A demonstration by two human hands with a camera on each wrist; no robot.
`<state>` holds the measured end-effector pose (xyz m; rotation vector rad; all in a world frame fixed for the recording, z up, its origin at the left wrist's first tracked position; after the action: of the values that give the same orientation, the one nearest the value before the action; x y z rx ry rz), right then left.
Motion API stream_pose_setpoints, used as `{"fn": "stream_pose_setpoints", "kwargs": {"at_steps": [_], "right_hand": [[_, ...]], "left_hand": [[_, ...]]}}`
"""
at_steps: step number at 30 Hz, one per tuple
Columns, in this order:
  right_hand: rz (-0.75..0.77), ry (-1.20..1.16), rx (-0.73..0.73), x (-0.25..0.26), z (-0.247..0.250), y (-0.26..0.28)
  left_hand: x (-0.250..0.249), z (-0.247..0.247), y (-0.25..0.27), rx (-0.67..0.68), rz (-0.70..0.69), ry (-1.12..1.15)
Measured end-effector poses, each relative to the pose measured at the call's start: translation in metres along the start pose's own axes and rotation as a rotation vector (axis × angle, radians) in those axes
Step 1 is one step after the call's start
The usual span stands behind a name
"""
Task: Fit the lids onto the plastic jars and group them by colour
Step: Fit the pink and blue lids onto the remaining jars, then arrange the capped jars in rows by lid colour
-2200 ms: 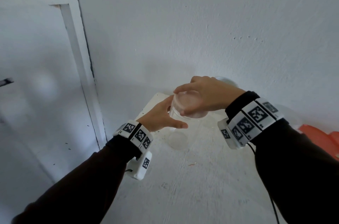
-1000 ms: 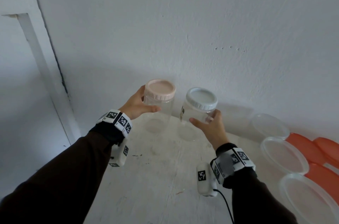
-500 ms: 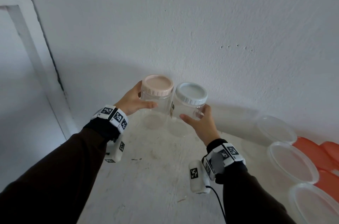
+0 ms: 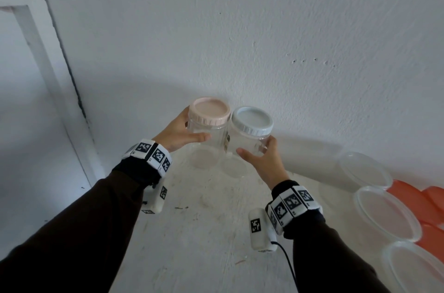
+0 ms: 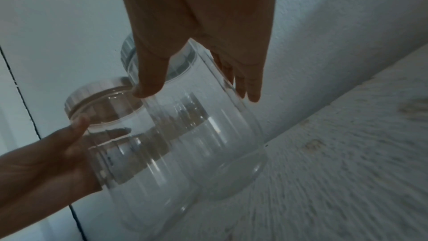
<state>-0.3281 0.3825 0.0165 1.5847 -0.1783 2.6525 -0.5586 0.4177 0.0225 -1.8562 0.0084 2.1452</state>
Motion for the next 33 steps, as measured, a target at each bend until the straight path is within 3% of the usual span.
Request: {"fn": "stream_pose_setpoints", "kwargs": {"at_steps": [3,7,11,13,18,25,30,33], "right_hand": [[0.046,0.057,-0.005,0.008,0.006,0.012],[0.107,0.137,-0.072,0.018,0.029,0.047],[0.293,0.250,-0.143,0.022,0.062,0.098],[0.349,0.313,-0.153,0.022,0.077,0.122],[0.451,0.522,-0.197,0.007,0.119,0.174],[0.227,0.719,-0.239,-0.044,0.185,0.228],[0.082,0.776,-0.199,-0.071,0.217,0.246],[0.117,0.746,-0.198,-0.076,0.222,0.246]], "left_hand": [[-0.005,-0.002,0.007,-0.007,-0.017,-0.069],[-0.016,-0.002,0.028,-0.175,-0.032,-0.204],[-0.046,-0.019,0.065,-0.256,-0.388,-0.368],[-0.061,-0.037,0.082,-0.196,-0.509,-0.391],[-0.076,-0.104,0.105,0.105,-0.586,-0.435],[-0.078,-0.195,0.123,0.398,-0.621,-0.380],[-0.081,-0.240,0.133,0.498,-0.619,-0.397],[-0.082,-0.255,0.137,0.524,-0.614,-0.453]]}}
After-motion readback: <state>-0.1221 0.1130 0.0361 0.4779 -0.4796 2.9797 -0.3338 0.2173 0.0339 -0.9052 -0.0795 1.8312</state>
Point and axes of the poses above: each hand's wrist, its own y-axis away from the middle knuckle, its own z-axis out of the back of the hand, x = y × z, the point moved 1 cm from there along -y, towards the middle knuckle, and after that the axes turned 5 degrees about y, right-handed, at the moved point
